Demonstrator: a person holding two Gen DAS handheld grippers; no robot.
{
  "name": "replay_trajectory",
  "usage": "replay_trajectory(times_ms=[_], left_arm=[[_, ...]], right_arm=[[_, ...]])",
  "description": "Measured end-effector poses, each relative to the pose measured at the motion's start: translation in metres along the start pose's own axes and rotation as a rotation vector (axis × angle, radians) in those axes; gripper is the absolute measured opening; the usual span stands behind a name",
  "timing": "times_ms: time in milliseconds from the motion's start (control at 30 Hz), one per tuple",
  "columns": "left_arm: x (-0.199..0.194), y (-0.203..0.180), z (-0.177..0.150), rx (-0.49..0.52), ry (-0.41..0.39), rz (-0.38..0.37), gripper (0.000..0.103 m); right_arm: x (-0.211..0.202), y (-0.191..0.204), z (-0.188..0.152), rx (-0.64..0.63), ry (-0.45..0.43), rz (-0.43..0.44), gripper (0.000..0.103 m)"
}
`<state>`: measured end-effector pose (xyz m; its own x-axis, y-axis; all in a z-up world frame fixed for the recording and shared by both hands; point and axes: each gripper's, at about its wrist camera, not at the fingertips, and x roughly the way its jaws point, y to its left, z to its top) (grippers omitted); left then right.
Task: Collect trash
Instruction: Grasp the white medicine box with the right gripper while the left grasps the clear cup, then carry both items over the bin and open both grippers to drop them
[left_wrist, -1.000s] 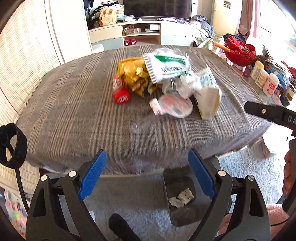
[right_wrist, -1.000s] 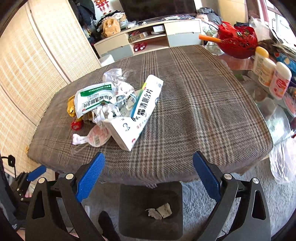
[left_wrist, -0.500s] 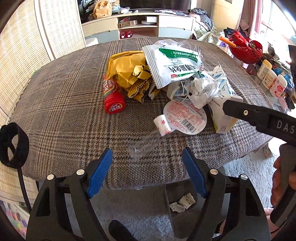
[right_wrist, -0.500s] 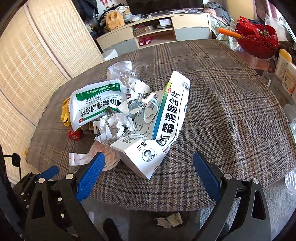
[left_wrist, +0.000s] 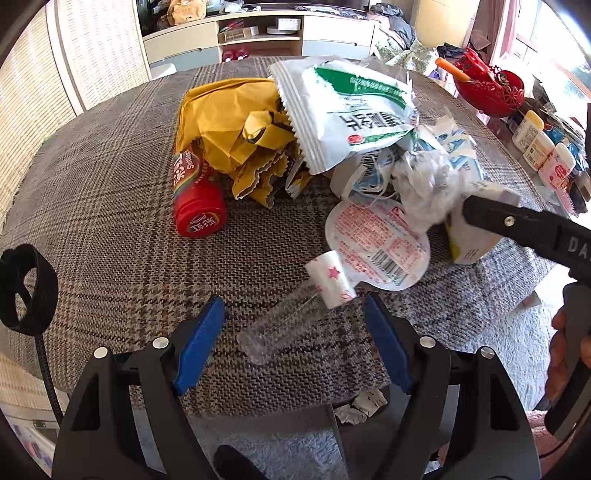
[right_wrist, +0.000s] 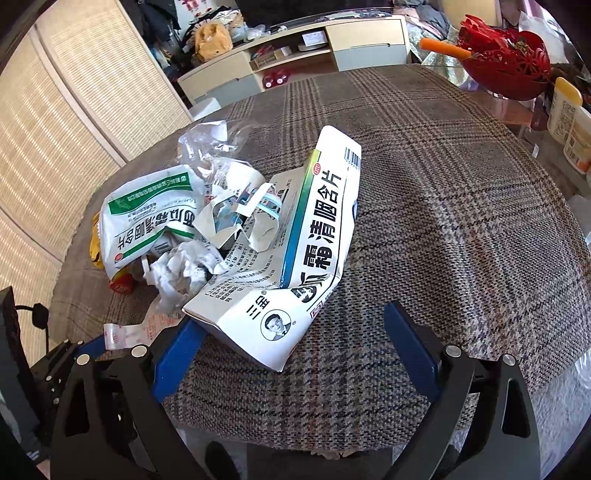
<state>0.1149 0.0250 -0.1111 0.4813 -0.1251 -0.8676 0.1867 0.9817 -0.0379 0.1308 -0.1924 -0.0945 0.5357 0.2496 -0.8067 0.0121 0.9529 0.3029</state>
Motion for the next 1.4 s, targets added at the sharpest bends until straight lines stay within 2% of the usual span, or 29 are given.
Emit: replay_trajectory(times_ms=[100,233,300,400,433,533,600,767,1133,1400], left_arm=[[0.003,-0.001,0.002,-0.002,-0.002,-0.008,0.073],[0.005,-0.007,0.003,0.021,-0.009,-0.025,0.062],[0.005,-0.012,0.004,0.040,-0.011,-0.024,0.057],[0.006,-0.015,0.005,0.054,-0.017,-0.015,0.046],[0.006,-0.016,0.006,0.056,-0.019,-0.012,0.043],[0.005,-0.016,0.007,0.046,-0.021,-0.027,0.033],[0.004,-0.018,0.007,0.048,-0.022,-0.036,0.023],[-0.005,-0.028,0.004,0.085,-0.040,-0.037,0.013],[-0.042,-0.032,-0.015,0.097,-0.107,-0.033,0.012],[-0.065,-0.043,-0.049,0.070,-0.122,-0.061,0.012]], right_arm=[[0.000,-0.002,0.000,0.000,-0.001,0.003,0.094],[0.014,0.003,0.000,-0.008,0.027,0.012,0.091],[0.016,0.005,0.000,-0.021,0.009,-0.002,0.090],[0.016,0.005,0.002,-0.020,-0.005,0.019,0.071],[0.017,0.005,0.003,-0.019,-0.005,0.023,0.058],[0.013,0.003,0.001,-0.036,-0.018,0.013,0.057],[0.007,0.000,0.000,-0.042,-0.031,0.006,0.057],[-0.016,0.001,-0.004,-0.063,-0.069,-0.011,0.056],[-0.059,-0.016,-0.023,-0.066,-0.113,-0.010,0.055],[-0.083,-0.021,-0.056,-0.075,-0.115,0.011,0.054]])
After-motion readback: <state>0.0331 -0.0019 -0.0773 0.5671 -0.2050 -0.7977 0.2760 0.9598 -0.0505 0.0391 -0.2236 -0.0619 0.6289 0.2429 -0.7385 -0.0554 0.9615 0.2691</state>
